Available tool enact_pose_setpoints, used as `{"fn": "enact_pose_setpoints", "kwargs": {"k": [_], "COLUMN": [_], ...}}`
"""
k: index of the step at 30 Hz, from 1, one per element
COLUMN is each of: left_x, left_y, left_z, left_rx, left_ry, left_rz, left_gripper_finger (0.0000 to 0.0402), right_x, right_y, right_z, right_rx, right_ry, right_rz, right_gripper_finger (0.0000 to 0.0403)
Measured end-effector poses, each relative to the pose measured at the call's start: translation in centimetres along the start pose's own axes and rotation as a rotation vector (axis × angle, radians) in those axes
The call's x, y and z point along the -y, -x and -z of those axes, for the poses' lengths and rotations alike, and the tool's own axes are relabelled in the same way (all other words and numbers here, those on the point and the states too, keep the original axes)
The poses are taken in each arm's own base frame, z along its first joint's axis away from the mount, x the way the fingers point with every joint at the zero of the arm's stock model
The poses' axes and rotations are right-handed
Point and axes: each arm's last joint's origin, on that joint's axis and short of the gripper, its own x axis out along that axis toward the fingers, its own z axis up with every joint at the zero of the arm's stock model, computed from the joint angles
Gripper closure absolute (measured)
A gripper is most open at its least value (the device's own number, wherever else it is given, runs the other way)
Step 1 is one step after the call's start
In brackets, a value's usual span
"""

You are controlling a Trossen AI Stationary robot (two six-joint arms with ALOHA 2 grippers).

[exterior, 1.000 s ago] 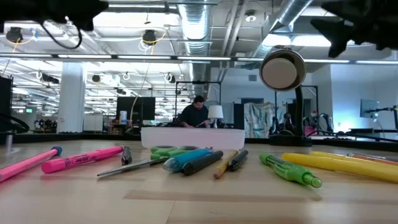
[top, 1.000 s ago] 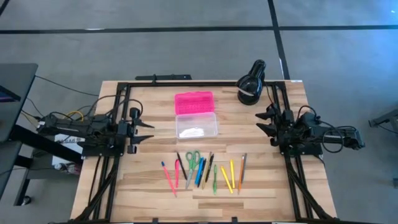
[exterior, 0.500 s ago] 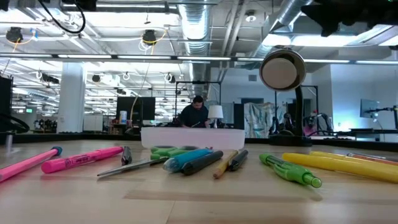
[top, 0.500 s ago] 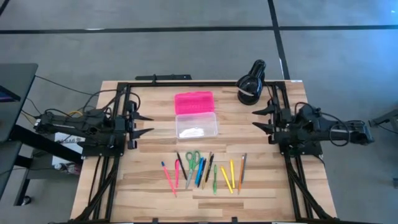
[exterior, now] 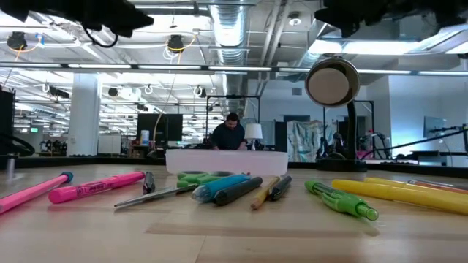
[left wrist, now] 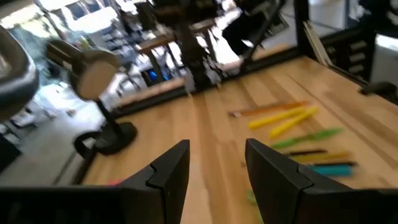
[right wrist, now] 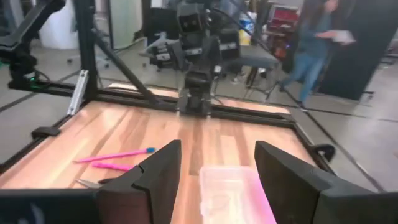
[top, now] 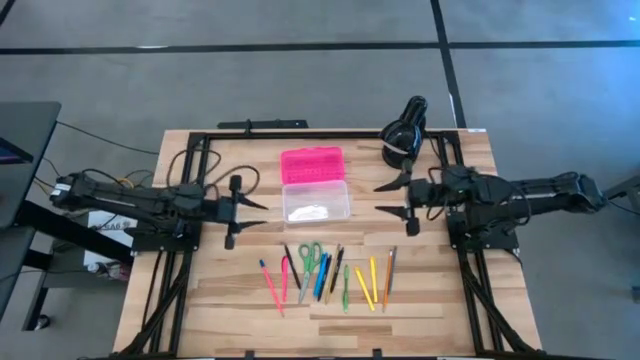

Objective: Pick & place school supplies into a supply box
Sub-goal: Put the pink pencil into the supply box

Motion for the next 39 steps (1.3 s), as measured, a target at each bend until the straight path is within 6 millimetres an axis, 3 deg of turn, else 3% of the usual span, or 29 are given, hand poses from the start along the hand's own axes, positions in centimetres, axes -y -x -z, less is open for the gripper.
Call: {"fn": "enact_pose_setpoints", "kwargs": {"k": [6,16,21,28,39], "left_x": [1.6,4.7,7.3,10.8,13.9], "left_y": [-2.0,-4.4,-6.1,-8.8,-10.9], "left_z": [0.9,-1.1,-0.9,1.1,3.3], "left_rx": [-0.109,-0.424,-0.56,-0.736,-0.892], "left_ry": [-0.009,0.017,0.033,-0.04,-0.158], "left_rz": [0.093,0.228,0.296,0.351,0.424], "left_gripper_finger": [0.025,0.0276,0.0297,0.0303,0.0303], "right_x": [-1.2,-3.3,-4.4,-5.9,-7.8], "right_y": [-2.6,-5.6,-6.1,-5.8,-5.3], "right_z": [-0.8,-1.4,-1.0,-1.2,-1.6], "right_rx": [-0.047,-0.093,-0.114,-0.107,-0.092], "right_ry": [0.028,0.072,0.079,0.088,0.07], "right_rz": [-0.078,-0.178,-0.218,-0.279,-0.352], "right_gripper_finger": [0.0203,0.0203,0.0203,0.0203,0.0203]}}
